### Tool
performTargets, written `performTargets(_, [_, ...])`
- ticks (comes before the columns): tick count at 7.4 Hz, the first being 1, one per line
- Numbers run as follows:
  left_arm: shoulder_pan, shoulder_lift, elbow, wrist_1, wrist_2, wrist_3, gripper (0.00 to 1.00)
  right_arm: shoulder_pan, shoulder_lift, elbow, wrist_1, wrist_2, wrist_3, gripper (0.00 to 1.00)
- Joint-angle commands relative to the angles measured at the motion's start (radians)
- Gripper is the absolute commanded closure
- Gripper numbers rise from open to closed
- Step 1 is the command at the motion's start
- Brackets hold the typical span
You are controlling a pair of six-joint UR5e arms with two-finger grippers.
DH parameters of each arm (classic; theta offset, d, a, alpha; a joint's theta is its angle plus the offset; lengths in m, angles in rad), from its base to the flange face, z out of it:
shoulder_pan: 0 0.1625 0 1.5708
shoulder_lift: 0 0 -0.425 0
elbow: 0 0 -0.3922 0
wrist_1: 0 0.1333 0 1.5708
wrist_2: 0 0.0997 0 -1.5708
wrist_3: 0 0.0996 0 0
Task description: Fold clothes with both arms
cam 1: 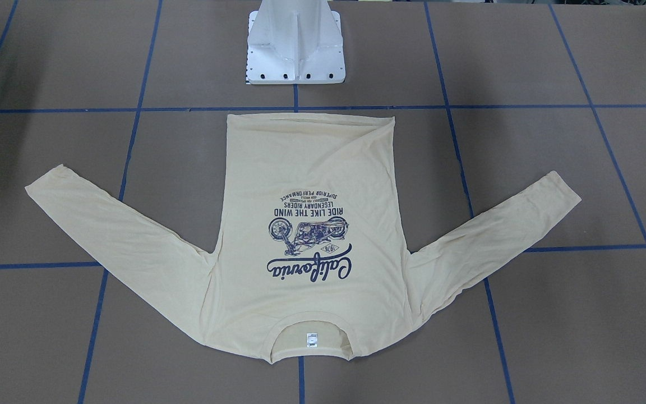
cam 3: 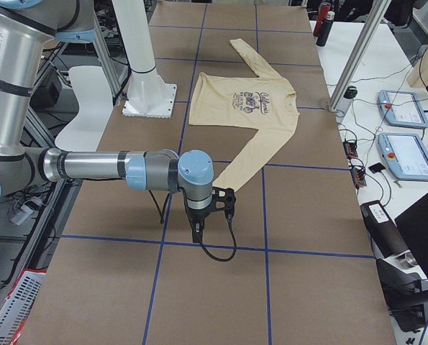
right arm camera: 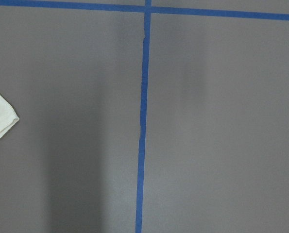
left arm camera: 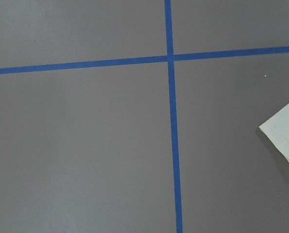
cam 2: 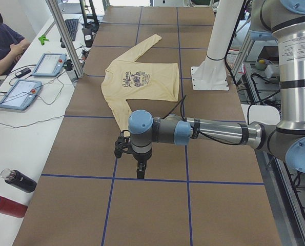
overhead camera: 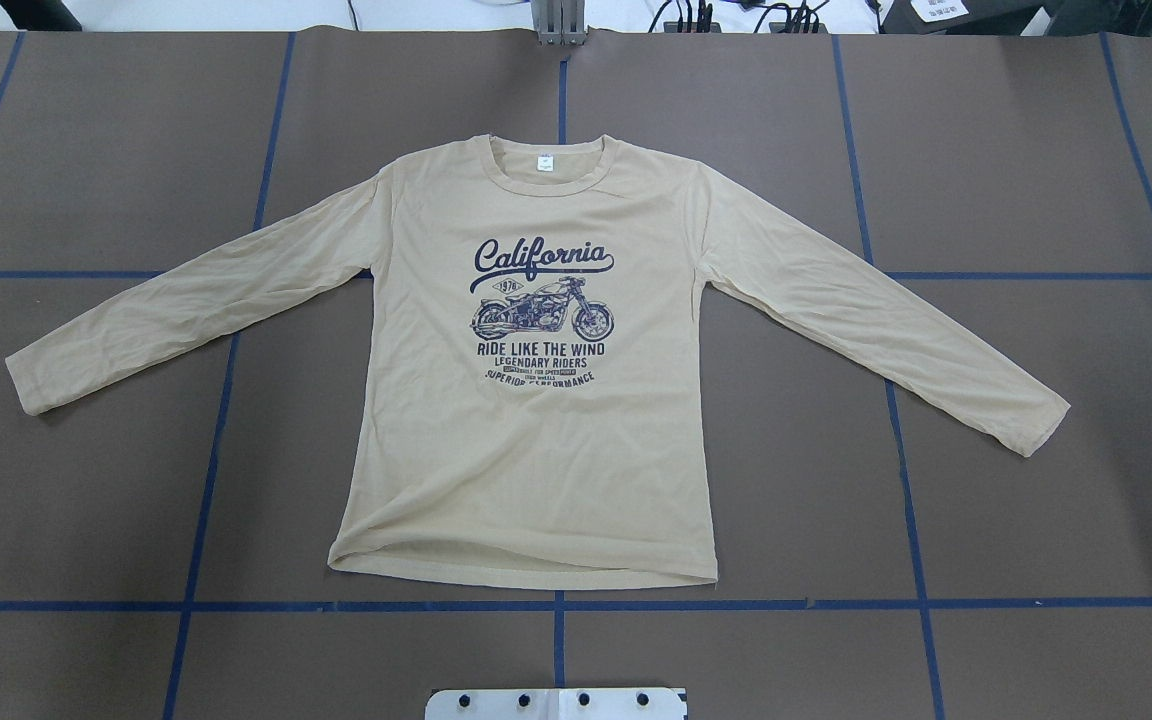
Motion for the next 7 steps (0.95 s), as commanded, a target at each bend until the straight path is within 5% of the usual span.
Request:
performTargets(1, [0.0, -0.001, -0.028, 0.002, 0.0, 0.0, 0.0, -0.001, 0.003, 0.0, 0.0, 0.0, 0.001, 0.0])
performTargets(5, [0.003, -0.022, -0.093, -0.003, -0.021, -0.029, 0.0, -0.001, 0.055, -0.001, 0.0, 0.0, 0.004, 0.0])
performTargets(7, [0.005, -0.132, -0.079, -0.008, -0.025, -0.252, 0.0, -0.007, 0.074, -0.006, 0.091, 0.006, 0.069, 0.0])
